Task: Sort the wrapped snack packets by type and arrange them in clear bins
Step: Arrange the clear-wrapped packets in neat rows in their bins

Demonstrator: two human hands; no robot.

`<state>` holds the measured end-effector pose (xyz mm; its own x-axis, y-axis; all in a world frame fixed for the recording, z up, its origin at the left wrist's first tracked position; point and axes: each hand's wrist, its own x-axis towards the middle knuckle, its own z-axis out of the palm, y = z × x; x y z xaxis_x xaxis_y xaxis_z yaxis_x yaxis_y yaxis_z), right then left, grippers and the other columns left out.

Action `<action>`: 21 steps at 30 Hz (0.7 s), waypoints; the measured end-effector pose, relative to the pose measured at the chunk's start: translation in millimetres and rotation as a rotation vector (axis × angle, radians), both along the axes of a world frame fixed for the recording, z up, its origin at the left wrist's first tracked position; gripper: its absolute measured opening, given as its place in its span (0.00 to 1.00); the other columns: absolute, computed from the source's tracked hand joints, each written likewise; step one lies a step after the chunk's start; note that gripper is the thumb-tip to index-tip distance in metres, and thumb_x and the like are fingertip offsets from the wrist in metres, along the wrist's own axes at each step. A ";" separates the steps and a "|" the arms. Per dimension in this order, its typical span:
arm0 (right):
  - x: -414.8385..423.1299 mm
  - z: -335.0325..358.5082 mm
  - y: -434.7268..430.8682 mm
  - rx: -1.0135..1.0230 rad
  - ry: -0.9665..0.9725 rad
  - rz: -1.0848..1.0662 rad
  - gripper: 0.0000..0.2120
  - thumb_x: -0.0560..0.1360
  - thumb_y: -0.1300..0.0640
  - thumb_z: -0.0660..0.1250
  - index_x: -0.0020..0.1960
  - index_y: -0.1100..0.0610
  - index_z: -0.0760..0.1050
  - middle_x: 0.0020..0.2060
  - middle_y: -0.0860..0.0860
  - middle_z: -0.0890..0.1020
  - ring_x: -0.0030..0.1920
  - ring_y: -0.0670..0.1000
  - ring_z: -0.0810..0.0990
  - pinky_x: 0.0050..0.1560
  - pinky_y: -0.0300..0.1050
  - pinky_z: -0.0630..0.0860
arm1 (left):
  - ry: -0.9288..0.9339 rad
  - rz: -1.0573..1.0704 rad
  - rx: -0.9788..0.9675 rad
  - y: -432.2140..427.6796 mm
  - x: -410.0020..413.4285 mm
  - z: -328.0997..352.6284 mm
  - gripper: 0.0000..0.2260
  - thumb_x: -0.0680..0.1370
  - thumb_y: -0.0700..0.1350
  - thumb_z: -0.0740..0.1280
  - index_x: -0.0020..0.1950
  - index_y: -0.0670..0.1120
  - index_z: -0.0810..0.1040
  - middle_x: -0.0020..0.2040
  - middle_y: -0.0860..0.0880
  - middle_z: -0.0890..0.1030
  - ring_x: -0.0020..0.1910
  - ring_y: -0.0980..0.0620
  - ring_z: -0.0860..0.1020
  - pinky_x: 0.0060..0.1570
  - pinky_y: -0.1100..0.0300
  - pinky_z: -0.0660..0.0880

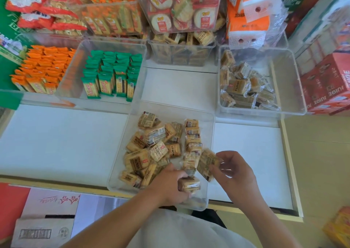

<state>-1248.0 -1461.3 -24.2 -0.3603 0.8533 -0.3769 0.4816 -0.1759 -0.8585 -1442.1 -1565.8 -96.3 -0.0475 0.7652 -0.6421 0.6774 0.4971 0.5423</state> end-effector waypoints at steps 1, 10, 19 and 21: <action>0.7 0.1 -0.6 0.000 0.002 0.012 0.13 0.73 0.60 0.77 0.52 0.47 0.78 0.44 0.38 0.83 0.46 0.43 0.83 0.49 0.34 0.79 | 0.016 -0.018 0.004 -0.9 0.2 0.1 0.31 0.73 0.61 0.73 0.75 0.55 0.72 0.62 0.53 0.69 0.61 0.53 0.72 0.64 0.60 0.71; -53.9 -23.1 49.7 0.453 -0.187 0.166 0.14 0.71 0.49 0.78 0.54 0.50 0.79 0.45 0.38 0.81 0.50 0.43 0.80 0.51 0.41 0.74 | 0.415 -0.093 0.034 0.0 7.6 18.8 0.34 0.71 0.79 0.53 0.60 0.55 0.79 0.50 0.54 0.80 0.49 0.52 0.78 0.50 0.54 0.78; -64.6 -43.6 59.6 0.838 -0.381 0.291 0.17 0.74 0.56 0.74 0.61 0.59 0.78 0.57 0.56 0.78 0.60 0.60 0.74 0.62 0.55 0.74 | 0.001 0.303 0.083 -0.5 4.6 8.5 0.11 0.77 0.49 0.74 0.58 0.54 0.79 0.49 0.59 0.82 0.47 0.62 0.79 0.52 0.58 0.79; -55.9 -39.8 41.4 0.886 -0.279 0.399 0.13 0.72 0.59 0.75 0.56 0.57 0.80 0.52 0.53 0.80 0.53 0.57 0.77 0.62 0.55 0.74 | 0.063 0.225 0.037 -8.8 1.5 5.9 0.10 0.75 0.54 0.74 0.53 0.54 0.79 0.48 0.58 0.82 0.47 0.59 0.80 0.52 0.54 0.80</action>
<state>-1303.9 -1419.9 -64.0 -0.6759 0.7035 0.2197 0.5700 0.6879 -0.4493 -1440.6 -1574.6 -90.5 -0.2587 0.7536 -0.6043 0.5849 0.6201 0.5228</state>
